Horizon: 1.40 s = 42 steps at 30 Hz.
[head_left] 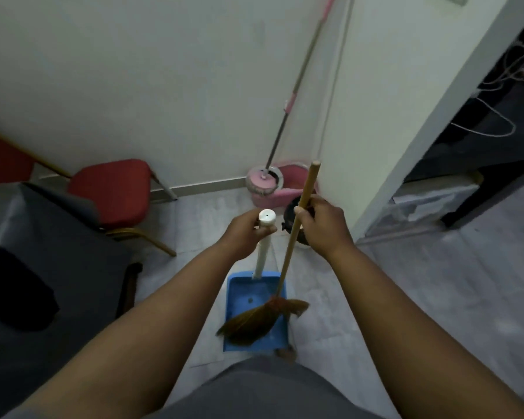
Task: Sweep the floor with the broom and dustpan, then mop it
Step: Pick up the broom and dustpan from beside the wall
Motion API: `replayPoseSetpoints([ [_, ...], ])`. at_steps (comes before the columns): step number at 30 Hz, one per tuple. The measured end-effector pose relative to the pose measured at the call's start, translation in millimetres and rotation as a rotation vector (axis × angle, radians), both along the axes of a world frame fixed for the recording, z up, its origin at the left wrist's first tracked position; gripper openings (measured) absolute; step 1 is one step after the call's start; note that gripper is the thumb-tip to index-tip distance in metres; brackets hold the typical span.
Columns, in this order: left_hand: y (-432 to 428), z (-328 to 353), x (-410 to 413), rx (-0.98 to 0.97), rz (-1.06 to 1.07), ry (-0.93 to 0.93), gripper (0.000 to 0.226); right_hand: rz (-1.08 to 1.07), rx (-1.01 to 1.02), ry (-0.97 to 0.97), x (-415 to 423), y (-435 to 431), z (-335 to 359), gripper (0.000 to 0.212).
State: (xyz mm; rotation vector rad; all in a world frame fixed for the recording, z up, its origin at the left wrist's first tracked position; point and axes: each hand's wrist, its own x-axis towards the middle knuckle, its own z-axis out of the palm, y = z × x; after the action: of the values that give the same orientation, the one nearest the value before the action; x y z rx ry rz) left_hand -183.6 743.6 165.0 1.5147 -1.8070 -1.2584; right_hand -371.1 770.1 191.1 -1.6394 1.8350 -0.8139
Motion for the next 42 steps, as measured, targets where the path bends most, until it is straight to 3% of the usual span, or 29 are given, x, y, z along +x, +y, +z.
replayPoseSetpoints([
  [15,-149,-19,31,0.018,0.304,-0.031,0.033,0.231,-0.036,-0.051,23,-189,-18,0.006],
  [18,-194,-26,47,0.027,0.311,-0.009,0.032,0.225,-0.014,-0.048,39,-234,-23,0.003],
  [23,-268,-38,73,0.042,0.294,0.008,0.031,0.21,0.05,0.046,61,-306,-32,0.018],
  [36,-442,-60,130,0.107,0.257,-0.076,0.037,0.159,0.088,0.199,113,-464,-48,0.009],
  [42,-517,-79,135,0.131,0.303,-0.128,0.036,0.224,0.182,0.123,115,-536,-73,0.008],
])
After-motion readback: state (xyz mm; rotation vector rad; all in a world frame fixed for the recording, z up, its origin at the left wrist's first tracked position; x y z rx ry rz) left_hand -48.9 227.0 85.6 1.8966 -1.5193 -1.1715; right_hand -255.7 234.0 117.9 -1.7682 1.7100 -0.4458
